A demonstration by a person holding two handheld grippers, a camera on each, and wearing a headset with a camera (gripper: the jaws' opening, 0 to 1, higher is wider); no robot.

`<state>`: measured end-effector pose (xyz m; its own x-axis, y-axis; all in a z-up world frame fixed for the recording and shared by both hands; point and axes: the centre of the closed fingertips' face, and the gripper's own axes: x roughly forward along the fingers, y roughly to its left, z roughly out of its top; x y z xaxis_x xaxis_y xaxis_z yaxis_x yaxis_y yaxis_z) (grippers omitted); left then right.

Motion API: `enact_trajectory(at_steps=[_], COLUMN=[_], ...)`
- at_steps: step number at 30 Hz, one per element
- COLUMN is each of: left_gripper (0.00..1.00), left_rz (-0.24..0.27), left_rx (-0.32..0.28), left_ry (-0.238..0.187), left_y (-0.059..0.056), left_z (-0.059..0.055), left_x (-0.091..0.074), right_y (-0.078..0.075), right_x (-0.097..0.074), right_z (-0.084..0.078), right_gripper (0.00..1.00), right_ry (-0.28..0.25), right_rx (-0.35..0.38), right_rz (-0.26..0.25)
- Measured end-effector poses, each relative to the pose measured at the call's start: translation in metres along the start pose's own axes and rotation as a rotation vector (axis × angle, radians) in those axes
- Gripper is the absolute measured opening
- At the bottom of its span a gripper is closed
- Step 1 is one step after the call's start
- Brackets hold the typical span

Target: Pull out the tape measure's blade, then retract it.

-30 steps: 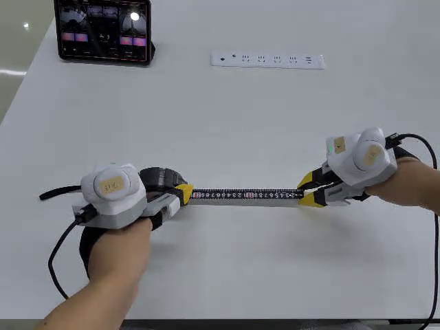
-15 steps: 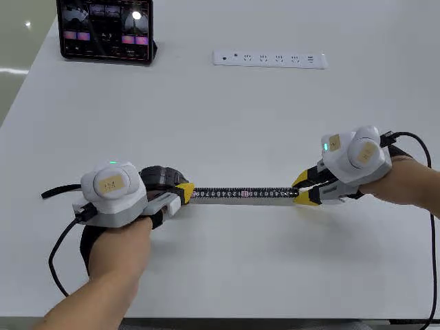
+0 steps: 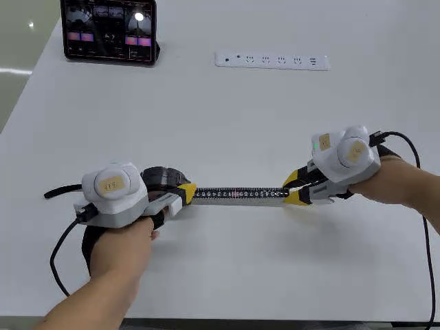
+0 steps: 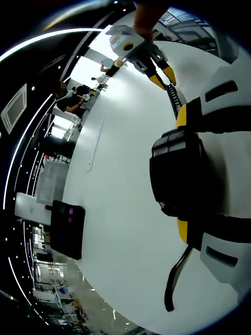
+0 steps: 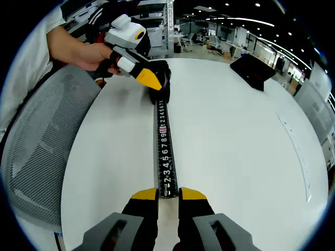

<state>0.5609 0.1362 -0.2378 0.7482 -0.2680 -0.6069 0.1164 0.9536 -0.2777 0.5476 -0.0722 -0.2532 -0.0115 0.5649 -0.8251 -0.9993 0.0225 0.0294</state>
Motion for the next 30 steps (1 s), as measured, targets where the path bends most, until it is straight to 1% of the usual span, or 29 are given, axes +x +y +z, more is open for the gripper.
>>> enact_trajectory(at_steps=[7,15,30], left_gripper=[0.59,0.59,0.59], left_rz=[-0.002,-0.007,-0.021], left_rx=[-0.004,-0.009,-0.021], left_ry=[-0.003,-0.002,-0.011], left_y=[0.000,0.001,0.001], left_z=[0.000,0.000,0.001], left_x=[0.000,0.000,0.000], right_y=[0.000,-0.001,-0.003], right_x=[0.004,0.010,0.024], right_z=[0.008,0.018,0.035], right_gripper=[0.10,0.10,0.10], right_ry=[-0.012,-0.038,-0.074], right_rx=[-0.005,0.007,0.004], right_rz=[-0.005,-0.001,0.013])
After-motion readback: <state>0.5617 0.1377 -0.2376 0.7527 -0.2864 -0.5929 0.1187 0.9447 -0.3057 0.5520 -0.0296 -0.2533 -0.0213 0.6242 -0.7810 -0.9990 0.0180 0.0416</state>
